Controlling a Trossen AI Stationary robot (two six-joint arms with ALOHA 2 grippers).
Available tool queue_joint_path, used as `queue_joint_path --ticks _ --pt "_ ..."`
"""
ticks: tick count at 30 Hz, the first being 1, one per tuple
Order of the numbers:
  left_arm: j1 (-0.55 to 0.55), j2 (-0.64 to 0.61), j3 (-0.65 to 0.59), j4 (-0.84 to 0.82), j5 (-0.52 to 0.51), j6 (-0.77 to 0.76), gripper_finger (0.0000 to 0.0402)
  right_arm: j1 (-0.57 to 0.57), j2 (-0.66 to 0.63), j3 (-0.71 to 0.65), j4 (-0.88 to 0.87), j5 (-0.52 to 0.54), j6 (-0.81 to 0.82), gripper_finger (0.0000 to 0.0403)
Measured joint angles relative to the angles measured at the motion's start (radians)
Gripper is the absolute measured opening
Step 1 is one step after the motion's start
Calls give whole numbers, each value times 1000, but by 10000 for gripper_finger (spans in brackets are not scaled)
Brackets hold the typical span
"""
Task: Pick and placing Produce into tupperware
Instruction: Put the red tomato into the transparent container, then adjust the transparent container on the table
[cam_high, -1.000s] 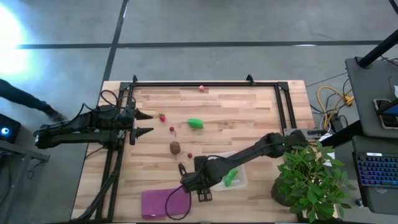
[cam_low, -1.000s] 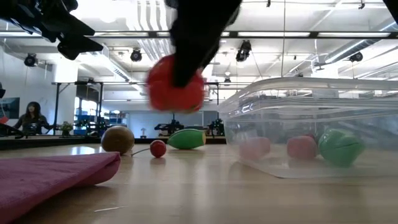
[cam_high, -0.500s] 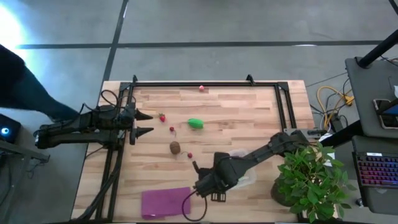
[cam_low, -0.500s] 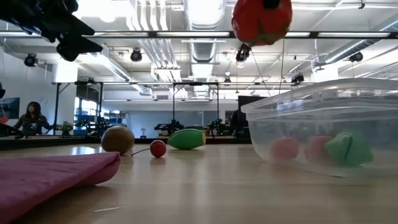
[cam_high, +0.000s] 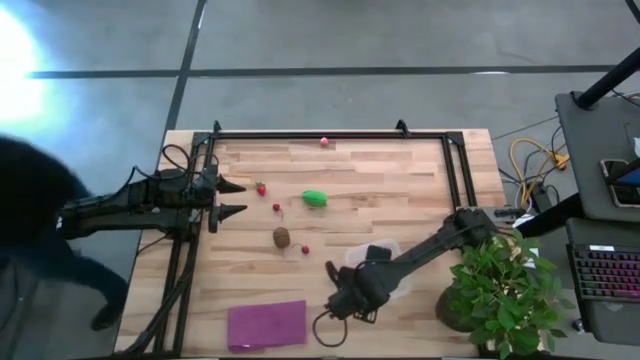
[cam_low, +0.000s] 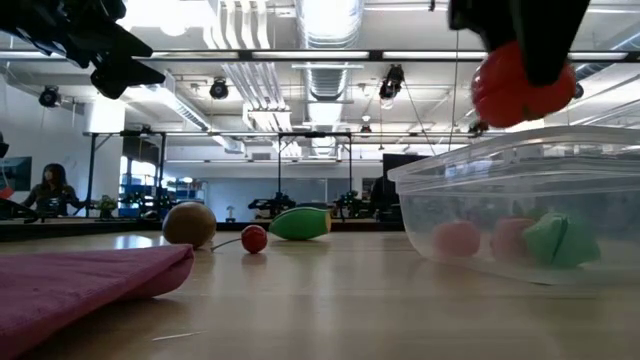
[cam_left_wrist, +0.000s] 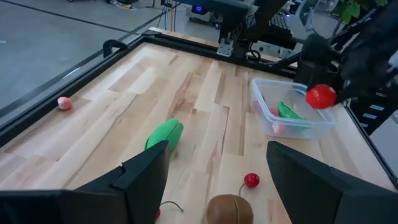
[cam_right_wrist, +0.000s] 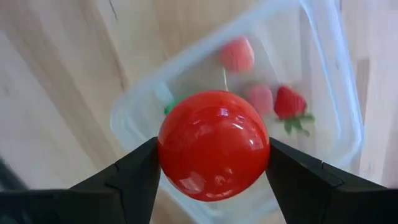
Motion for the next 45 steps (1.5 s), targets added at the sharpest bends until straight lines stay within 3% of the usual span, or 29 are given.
queue_joint_path --ticks 7,14,28,34,41,45 --pt "0 5 -1 -1 0 0 255 -14 -120 -178 4 28 45 256" --pt "0 23 -1 0 0 1 255 -46 -162 -370 169 -36 21 257" --pt "0 59 -1 1 0 1 255 -46 -165 -361 189 49 7 336" --pt "0 62 -1 3 3 -107 255 -76 -202 -321 107 108 57 328" --pt "0 63 -1 2 4 -114 255 -152 -340 -368 1 120 287 322" --pt "0 63 -1 2 6 -129 255 -198 -435 -427 3 103 411 282"
